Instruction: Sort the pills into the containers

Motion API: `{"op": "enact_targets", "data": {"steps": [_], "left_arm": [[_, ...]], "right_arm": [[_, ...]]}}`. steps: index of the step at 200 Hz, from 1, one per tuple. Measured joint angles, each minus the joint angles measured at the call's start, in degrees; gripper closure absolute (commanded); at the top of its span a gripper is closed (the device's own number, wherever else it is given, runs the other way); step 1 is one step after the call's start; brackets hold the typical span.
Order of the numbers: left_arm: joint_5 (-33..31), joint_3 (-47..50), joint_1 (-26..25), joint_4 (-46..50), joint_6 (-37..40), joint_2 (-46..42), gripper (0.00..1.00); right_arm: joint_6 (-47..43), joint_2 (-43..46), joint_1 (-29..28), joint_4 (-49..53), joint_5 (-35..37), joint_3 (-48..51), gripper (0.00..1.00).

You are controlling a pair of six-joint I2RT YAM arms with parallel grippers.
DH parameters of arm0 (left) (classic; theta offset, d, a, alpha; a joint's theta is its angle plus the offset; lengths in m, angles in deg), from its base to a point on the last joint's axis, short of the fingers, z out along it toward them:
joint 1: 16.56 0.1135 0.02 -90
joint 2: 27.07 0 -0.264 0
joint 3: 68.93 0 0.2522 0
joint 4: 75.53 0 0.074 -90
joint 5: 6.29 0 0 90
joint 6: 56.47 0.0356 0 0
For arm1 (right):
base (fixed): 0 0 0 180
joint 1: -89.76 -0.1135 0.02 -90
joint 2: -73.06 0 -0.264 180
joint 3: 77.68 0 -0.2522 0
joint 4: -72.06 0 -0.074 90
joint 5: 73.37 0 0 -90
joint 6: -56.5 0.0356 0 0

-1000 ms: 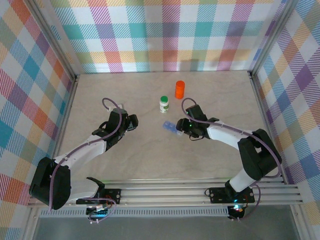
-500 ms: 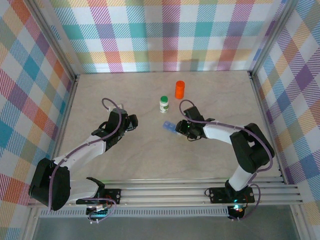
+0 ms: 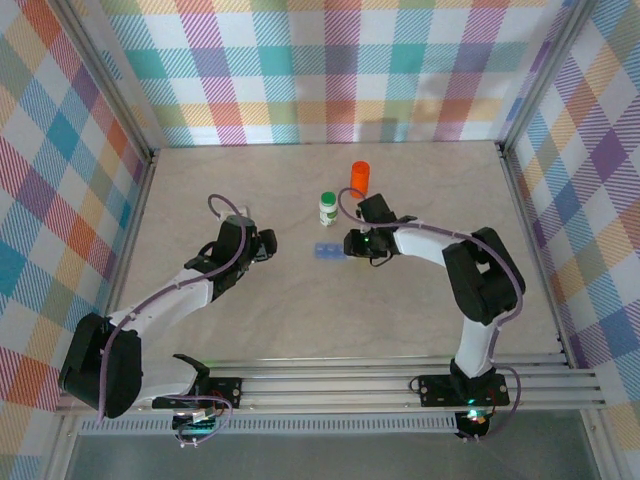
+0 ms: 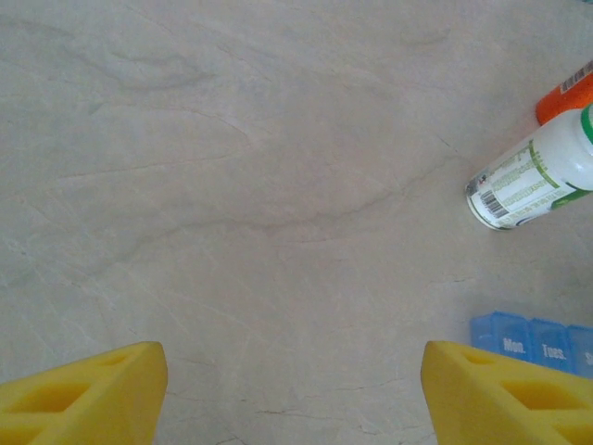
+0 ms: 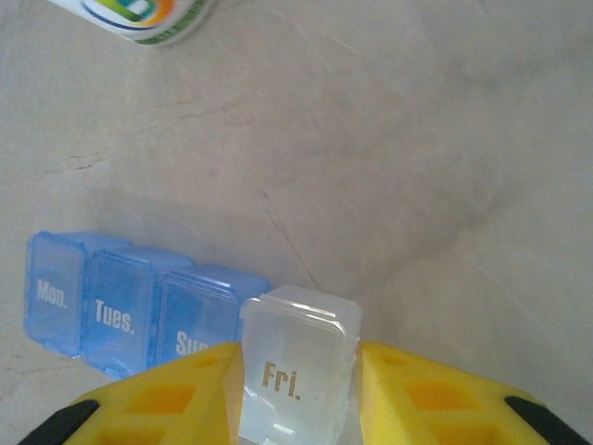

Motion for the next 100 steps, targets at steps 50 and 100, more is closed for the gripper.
{"op": "enact_targets", "data": {"steps": [50, 100], "left_arm": [[5.46, -1.44, -1.77, -3.21, 10.93, 2.45, 0.19], [15.72, 10.29, -3.45, -22.01, 29.16, 0.07, 0.13]], "right_arm": [[-12.79, -3.17, 4.24, 7.23, -6.51, -6.51, 0.54], [-12.44, -2.34, 6.23, 8.0, -10.21, -7.34, 0.48]]}}
